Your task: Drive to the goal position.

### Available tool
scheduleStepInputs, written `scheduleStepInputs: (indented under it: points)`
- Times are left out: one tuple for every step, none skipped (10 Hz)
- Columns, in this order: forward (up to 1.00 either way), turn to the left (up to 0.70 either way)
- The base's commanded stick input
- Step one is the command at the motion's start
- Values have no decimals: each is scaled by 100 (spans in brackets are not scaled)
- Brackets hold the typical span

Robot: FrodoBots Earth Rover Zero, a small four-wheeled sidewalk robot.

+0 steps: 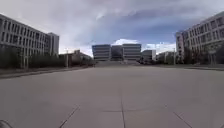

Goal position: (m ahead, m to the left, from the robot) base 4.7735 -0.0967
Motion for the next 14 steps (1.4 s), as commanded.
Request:
scheduleStepInputs:
  points:
    - [85,2]
    - [85,2]
    - [85,2]
    - [85,2]
    - [85,2]
    - [85,2]
    - [85,2]
    - [85,2]
    - [85,2]
    - [85,2]
    - [85,2]
    - [85,2]
    - [85,2]
    - [85,2]
